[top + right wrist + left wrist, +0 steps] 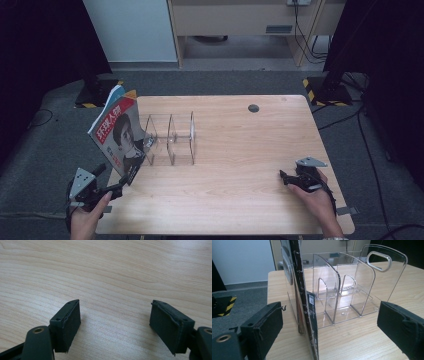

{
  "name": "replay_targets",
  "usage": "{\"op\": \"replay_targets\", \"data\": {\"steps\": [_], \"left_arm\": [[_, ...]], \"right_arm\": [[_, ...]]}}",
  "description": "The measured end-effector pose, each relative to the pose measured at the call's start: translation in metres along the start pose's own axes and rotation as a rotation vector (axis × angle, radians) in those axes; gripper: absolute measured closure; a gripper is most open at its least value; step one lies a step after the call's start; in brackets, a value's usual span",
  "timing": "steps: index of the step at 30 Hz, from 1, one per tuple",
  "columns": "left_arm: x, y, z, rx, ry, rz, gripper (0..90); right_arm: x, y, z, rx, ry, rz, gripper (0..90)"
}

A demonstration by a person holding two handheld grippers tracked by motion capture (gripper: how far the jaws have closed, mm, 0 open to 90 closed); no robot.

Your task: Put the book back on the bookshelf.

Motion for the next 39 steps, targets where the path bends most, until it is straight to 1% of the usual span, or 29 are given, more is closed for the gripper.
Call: {"op": "replay_targets", "data": {"steps": [3, 8, 12, 16, 20, 22, 24, 25, 30, 37, 39], "left_arm": [[-0.004, 0.003, 0.001, -0.003, -0.008, -0.012, 5.9], [-0.007, 0.009, 0.003, -0.004, -0.018, -0.019, 5.9], [-0.008, 0.011, 0.008, -0.018, -0.029, -0.025, 6.0], [-0.01, 0.012, 0.014, -0.036, -0.049, -0.034, 6.5], [-0.011, 0.011, 0.021, -0.063, -0.07, -0.044, 6.5], [-0.011, 0.009, 0.026, -0.086, -0.075, -0.045, 6.5], [-0.011, 0.006, 0.03, -0.1, -0.088, -0.051, 6.9], [-0.011, 0.005, 0.032, -0.107, -0.086, -0.052, 6.9], [-0.01, -0.003, 0.043, -0.133, -0.092, -0.06, 7.4], [-0.012, -0.018, 0.056, -0.172, -0.115, -0.092, 7.4], [-0.012, -0.022, 0.059, -0.181, -0.115, -0.099, 7.4]], "right_arm": [[0.0, 0.0, 0.0, 0.001, 0.002, -0.001, 24.9], [0.0, 0.0, 0.0, 0.001, 0.001, -0.001, 24.9], [0.0, 0.0, 0.0, 0.0, -0.001, -0.002, 24.9], [0.0, 0.0, 0.0, 0.0, -0.001, -0.002, 24.9], [0.0, 0.0, 0.0, 0.001, -0.001, -0.002, 24.9], [0.0, 0.0, 0.0, 0.0, -0.001, -0.002, 24.9], [0.0, 0.0, 0.0, 0.001, 0.0, -0.003, 24.9], [0.0, 0.0, 0.0, 0.0, -0.001, -0.002, 24.9], [0.0, 0.0, 0.0, 0.001, -0.001, -0.002, 24.8], [0.0, 0.0, 0.0, 0.0, 0.0, -0.002, 24.7], [0.0, 0.0, 0.0, 0.002, 0.001, -0.003, 24.7]]}}
Point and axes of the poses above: each handheld gripper's, and its own axes: y roughly backward along the jaws, x roughly out of its top, z roughly to its right, the point moved 10 cm from there along -y, roughly forward along the jaws, and after that the axes turned 2 degrees about y, right-handed, at the moved point
